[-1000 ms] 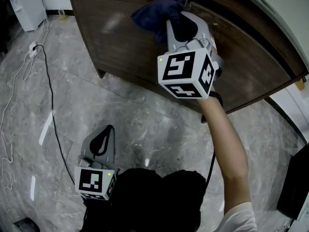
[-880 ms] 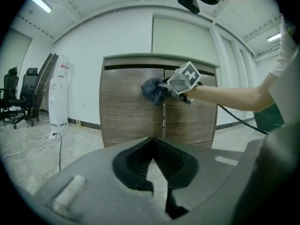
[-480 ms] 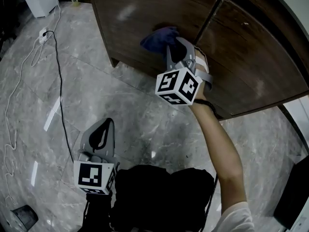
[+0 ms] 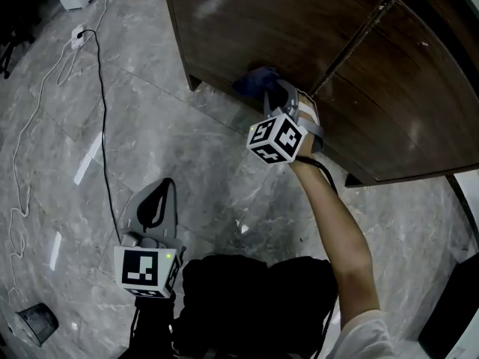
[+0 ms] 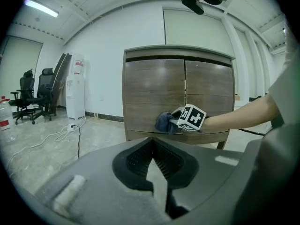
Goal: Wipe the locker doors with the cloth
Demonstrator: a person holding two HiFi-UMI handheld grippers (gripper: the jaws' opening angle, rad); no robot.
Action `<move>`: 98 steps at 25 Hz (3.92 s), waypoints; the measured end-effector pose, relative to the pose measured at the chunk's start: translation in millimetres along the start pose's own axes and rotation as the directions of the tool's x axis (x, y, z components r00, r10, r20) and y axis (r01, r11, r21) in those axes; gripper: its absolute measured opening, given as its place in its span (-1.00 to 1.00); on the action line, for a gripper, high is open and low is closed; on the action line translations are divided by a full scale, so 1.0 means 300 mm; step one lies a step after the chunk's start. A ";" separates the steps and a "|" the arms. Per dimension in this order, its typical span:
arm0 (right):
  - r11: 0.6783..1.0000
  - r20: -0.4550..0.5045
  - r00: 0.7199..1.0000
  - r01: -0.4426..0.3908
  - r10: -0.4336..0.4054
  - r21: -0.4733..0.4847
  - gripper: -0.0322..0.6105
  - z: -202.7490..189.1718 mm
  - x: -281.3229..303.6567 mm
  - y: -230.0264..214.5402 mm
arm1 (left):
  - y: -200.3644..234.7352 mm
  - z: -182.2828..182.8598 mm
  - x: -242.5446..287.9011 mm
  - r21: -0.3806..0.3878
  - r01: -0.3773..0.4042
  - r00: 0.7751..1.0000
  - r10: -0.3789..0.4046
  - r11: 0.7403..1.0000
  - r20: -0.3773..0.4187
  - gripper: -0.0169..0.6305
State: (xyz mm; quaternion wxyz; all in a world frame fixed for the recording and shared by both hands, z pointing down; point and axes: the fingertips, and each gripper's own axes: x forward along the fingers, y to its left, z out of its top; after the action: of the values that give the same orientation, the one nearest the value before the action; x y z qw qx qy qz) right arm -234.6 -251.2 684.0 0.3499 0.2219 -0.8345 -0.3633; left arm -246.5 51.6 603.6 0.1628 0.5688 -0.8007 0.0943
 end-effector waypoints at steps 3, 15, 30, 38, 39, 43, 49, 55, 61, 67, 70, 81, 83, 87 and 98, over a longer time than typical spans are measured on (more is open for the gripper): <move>0.999 -0.021 0.999 -0.030 0.030 0.014 -0.65 -0.029 0.030 0.055 | 0.018 -0.014 -0.001 -0.012 -0.013 1.000 0.013 1.000 -0.012 -0.94; 0.997 0.077 0.997 0.015 -0.021 0.071 -0.65 0.172 -0.018 -0.110 | 0.065 -0.004 -0.027 -0.001 -0.032 0.999 0.032 0.999 0.021 -0.94; 0.960 0.280 0.918 0.273 -0.281 0.068 -0.65 0.632 -0.314 -0.723 | 0.074 0.080 -0.077 0.011 -0.040 0.997 0.039 0.999 0.067 -0.94; 0.949 0.300 0.901 0.313 -0.313 0.048 -0.65 0.705 -0.326 -0.776 | 0.093 0.079 -0.097 0.004 -0.051 0.996 0.051 0.999 0.070 -0.94; 0.948 0.302 0.900 0.316 -0.315 0.049 -0.65 0.711 -0.321 -0.770 | 0.099 0.072 -0.098 0.006 -0.054 0.996 0.053 0.999 0.070 -0.94; 0.953 0.297 0.908 0.301 -0.294 0.025 -0.65 0.702 -0.270 -0.697 | 0.106 0.044 -0.091 0.006 -0.058 0.997 0.058 0.998 0.060 -0.94; 0.967 0.242 0.943 0.249 -0.228 -0.059 -0.65 0.600 -0.132 -0.475 | 0.136 0.028 -0.090 -0.005 -0.074 0.996 0.074 0.997 0.054 -0.94; 0.976 0.149 0.982 0.141 -0.116 -0.167 -0.65 0.457 0.038 -0.177 | 0.160 -0.016 -0.094 -0.042 -0.091 0.996 0.092 0.995 0.019 -0.94; 0.985 0.073 0.997 0.016 -0.004 -0.173 -0.65 0.361 0.183 0.050 | 0.205 -0.061 -0.078 -0.057 -0.120 0.993 0.119 0.991 -0.011 -0.94; 0.987 -0.003 0.997 -0.082 0.083 -0.141 -0.65 0.273 0.266 0.202 | 0.243 -0.090 -0.066 -0.051 -0.159 0.987 0.158 0.986 -0.019 -0.94; 0.986 -0.034 0.992 -0.122 0.119 -0.110 -0.65 0.240 0.293 0.259 | 0.254 -0.102 -0.068 -0.059 -0.166 0.986 0.164 0.984 -0.034 -0.94; 0.991 -0.020 0.993 -0.121 0.120 -0.062 -0.65 0.309 0.298 0.218 | 0.262 -0.111 -0.091 -0.058 -0.167 0.986 0.165 0.984 -0.031 -0.94; 0.994 0.026 0.996 -0.088 0.090 -0.058 -0.65 0.385 0.253 0.127 | 0.259 -0.104 -0.095 -0.057 -0.165 0.986 0.163 0.985 -0.029 -0.94; 0.999 0.111 0.993 -0.041 0.040 0.005 -0.65 0.546 0.149 -0.088 | 0.249 -0.071 -0.091 -0.051 -0.155 0.988 0.155 0.987 -0.010 -0.94; 0.987 0.244 0.958 0.138 -0.153 0.078 -0.65 0.906 -0.102 -0.604 | 0.279 -0.033 -0.137 -0.041 -0.181 0.983 0.182 0.983 0.015 -0.94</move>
State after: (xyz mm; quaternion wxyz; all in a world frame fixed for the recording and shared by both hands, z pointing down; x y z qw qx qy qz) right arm -395.9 -225.0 399.7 0.2078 0.2459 -0.8636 -0.3879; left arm -311.5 119.1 600.7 0.1572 0.4911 -0.8523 0.0877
